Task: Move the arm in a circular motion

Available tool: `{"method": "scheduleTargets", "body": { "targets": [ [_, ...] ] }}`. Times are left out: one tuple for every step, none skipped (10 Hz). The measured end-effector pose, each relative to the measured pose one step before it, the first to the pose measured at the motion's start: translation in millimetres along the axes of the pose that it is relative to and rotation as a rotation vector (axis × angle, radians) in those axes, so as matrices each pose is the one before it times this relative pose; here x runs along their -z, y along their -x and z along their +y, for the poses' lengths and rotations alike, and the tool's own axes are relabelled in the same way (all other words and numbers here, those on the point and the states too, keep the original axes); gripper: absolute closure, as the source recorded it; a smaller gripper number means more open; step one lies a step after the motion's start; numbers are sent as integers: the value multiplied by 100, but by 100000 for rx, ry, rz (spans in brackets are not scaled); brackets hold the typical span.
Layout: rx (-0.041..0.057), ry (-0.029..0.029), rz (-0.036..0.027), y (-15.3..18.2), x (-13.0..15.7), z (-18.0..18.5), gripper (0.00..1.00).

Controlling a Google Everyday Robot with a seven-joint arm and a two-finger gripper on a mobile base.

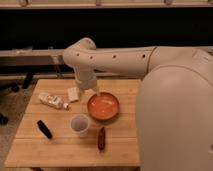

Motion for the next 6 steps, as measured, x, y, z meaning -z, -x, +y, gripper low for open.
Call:
{"method": "scheduleTargets", "body": {
  "targets": [
    [-628,140,-219,-295,43,-254,35],
    [-313,240,-123,22,28,234,35],
    [58,287,-224,64,73,478,35],
    [-198,395,-179,-119,-2,-101,35],
    [-270,-200,48,-65,-30,-333,35],
    [-336,-348,-315,-5,-1,-422,35]
  ]
}}
